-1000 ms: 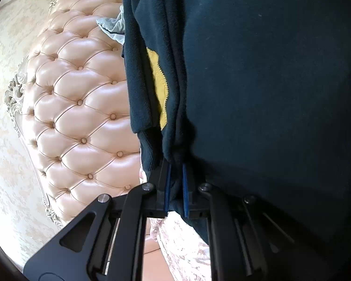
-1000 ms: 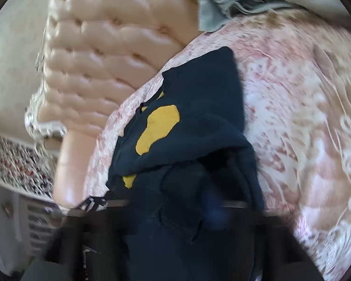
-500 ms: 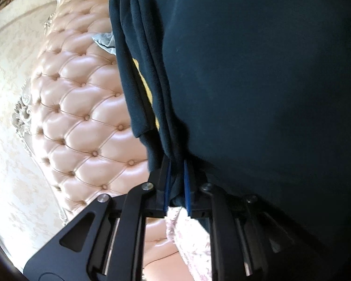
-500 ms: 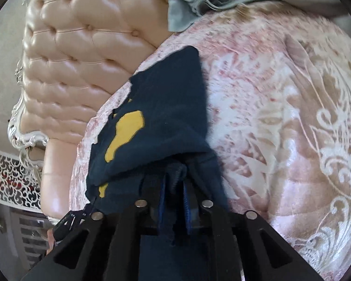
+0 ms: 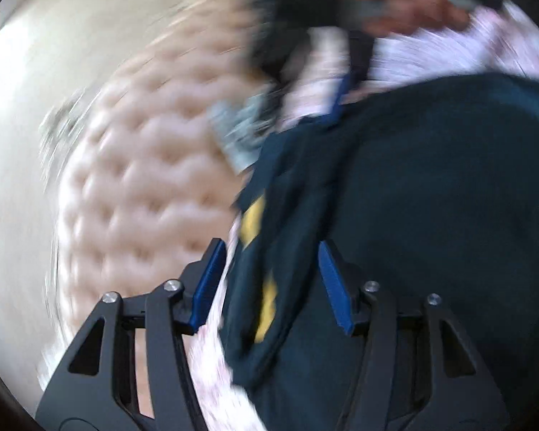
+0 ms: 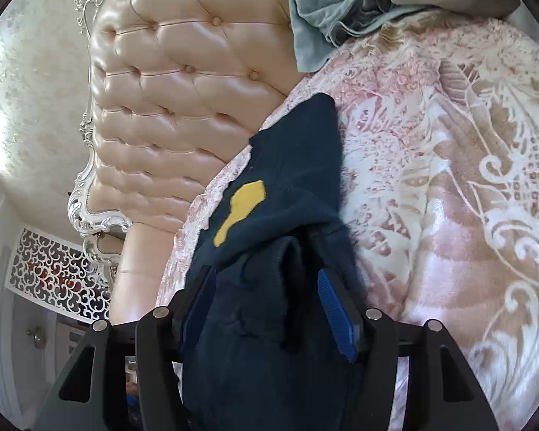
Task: Fold clothes
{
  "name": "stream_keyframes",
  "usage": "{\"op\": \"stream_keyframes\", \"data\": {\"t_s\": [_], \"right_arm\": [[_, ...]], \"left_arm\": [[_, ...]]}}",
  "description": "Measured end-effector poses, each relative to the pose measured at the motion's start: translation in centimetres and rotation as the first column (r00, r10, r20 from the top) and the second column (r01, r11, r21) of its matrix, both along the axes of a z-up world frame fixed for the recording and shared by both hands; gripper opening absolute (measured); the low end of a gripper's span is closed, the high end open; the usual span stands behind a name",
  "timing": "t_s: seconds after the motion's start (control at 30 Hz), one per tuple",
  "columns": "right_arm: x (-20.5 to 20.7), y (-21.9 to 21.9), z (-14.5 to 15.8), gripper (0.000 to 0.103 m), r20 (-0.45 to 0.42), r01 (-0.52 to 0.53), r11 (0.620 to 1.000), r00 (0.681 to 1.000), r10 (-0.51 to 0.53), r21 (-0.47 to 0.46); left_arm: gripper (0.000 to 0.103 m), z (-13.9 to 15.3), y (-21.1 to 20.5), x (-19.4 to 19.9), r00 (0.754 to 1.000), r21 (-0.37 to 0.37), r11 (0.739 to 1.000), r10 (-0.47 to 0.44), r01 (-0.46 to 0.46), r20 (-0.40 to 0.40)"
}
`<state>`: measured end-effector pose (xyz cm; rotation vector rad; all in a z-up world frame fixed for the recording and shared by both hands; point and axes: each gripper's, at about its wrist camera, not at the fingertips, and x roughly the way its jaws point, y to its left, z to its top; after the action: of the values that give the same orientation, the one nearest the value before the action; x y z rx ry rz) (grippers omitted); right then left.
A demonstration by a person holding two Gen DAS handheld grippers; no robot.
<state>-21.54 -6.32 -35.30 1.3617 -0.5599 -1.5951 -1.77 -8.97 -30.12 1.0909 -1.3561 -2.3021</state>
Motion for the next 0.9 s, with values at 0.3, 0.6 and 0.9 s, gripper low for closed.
{"op": "stream_keyframes", "data": {"t_s": [0.3,0.6,0.9], "right_arm": [[1.1,-2.8,1.4,0.058,-0.189,-0.074,0.981,0.976,0.108,0.177],[1.7,-0.8,4.2,0.061,-0.187,-0.147,0.986,0.974,0.131,-0.076],[0.1,-4.8,-0.7,0.053,-0.012,-0.214,0.973,0.977,0.214,-0.087]], "left_arm": [[0.013,-2.7,-2.8,-4.6,0.98,0.008,1.0,0.004,-0.006,0.198],[0.01,-4.3,-2.2,-2.0,0.991,0.012,1.0,0.018,-0.02,0.129],[0.01,-4.7,-2.3,0.1,0.996,0.011,1.0,0.022,-0.023,0.087]]}}
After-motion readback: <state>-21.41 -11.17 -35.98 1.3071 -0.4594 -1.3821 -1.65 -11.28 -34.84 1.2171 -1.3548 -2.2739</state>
